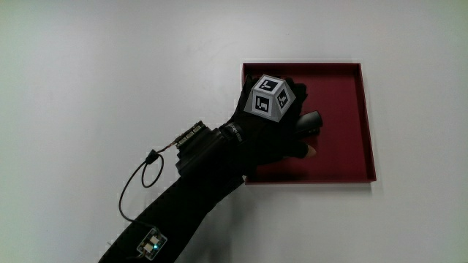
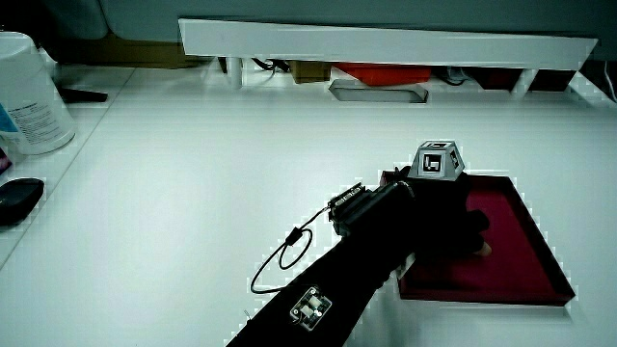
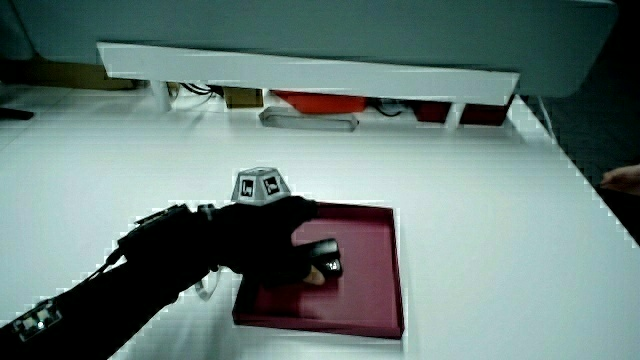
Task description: Pick stapper from plate
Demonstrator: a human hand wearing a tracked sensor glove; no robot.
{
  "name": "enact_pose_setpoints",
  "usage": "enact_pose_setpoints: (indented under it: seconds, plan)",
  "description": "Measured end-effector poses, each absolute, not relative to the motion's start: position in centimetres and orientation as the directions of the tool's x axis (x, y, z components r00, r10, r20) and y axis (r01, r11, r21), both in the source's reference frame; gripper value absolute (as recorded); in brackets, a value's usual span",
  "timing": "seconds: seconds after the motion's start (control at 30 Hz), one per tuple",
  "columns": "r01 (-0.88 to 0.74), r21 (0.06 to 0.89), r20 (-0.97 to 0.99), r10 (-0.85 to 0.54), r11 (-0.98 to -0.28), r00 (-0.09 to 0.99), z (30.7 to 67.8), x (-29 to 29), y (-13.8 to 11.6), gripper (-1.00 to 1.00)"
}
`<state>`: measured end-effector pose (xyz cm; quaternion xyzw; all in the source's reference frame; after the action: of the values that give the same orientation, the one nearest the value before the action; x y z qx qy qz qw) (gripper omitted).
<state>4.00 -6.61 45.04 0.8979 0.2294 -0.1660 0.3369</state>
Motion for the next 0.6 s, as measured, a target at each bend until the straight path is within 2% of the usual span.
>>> enact_pose_setpoints:
  seconds: [0.23,0.4,0.6]
  plan:
    - [0.525,0.533,-0.455,0.299,-0.663,0.839,46.2,4.4,-6.4,0.00]
    - [0.532,0.492,-0.463,0.311,-0.689,0.830,46.1,4.5,-6.4,0.00]
    - [0.526,0.460,-0.483,0.295,-0.716,0.824,46.1,4.4,-6.4,0.33]
